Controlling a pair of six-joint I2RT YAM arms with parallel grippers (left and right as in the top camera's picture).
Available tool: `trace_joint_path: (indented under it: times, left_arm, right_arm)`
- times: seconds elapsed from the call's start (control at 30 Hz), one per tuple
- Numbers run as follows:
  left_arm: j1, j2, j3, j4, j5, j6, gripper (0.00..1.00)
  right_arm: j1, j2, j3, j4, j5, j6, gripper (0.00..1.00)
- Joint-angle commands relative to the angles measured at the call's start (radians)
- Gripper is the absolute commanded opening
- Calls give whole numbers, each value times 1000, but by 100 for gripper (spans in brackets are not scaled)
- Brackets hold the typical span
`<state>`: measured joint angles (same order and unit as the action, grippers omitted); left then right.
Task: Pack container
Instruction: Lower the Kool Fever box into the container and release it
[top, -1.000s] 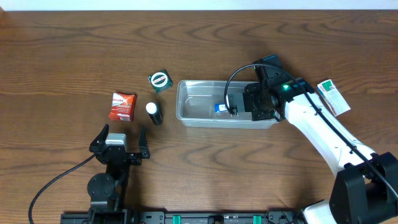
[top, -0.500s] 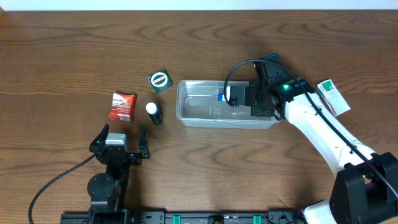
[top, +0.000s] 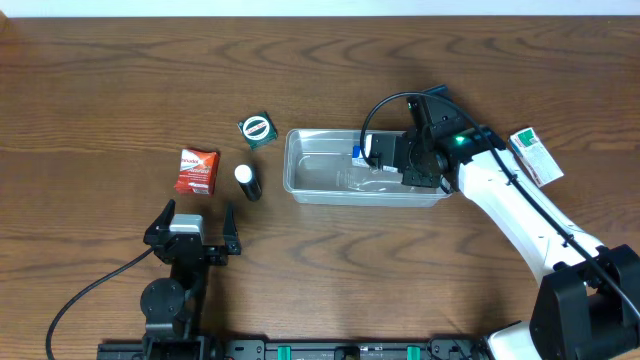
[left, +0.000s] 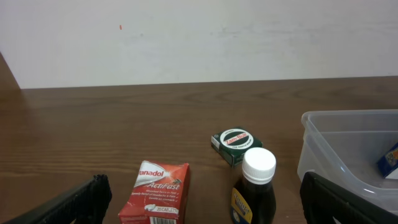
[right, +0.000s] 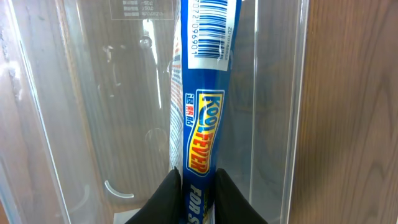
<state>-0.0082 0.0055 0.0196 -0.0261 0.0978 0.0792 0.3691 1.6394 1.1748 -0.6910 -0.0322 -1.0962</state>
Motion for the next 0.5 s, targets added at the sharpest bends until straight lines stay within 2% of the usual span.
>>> trace_joint_path:
  times: [0.0, 0.47]
  left_arm:
    - [4, 0, -15, -37, 22, 6, 98]
    - [4, 0, -15, -37, 22, 6, 98]
  right_arm:
    - [10, 2, -6, 0, -2, 16, 18]
    - [59, -2, -4, -24, -5, 24, 16]
